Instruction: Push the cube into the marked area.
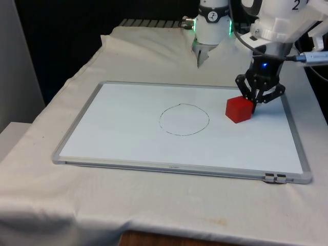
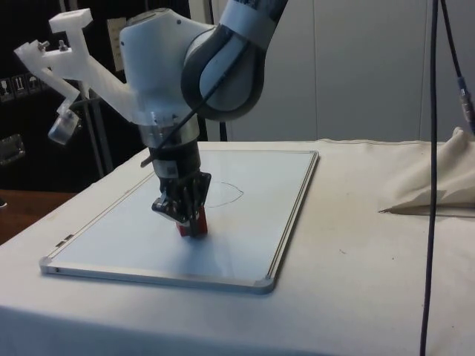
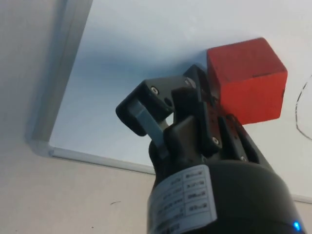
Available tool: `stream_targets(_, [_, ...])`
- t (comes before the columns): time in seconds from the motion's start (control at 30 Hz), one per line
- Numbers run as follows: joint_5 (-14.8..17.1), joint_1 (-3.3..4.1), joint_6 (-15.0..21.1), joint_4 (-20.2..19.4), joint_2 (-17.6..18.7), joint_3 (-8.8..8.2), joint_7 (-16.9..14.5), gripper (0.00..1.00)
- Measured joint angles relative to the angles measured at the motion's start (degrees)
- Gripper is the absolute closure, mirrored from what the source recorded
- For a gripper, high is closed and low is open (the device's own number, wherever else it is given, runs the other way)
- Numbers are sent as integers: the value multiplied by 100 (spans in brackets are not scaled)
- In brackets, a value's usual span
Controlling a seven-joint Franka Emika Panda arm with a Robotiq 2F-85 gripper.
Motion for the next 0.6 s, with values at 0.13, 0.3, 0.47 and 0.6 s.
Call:
stream_targets(0.13, [-103, 0, 0, 29, 29, -11, 166, 100])
stream_targets(0.3, [-298, 0, 0, 63, 46, -23, 516, 100])
stream_targets(0.47, [-361, 0, 0, 120, 63, -34, 699, 100])
stream_targets(0.6, [-430, 0, -11, 189, 97, -46, 865, 100])
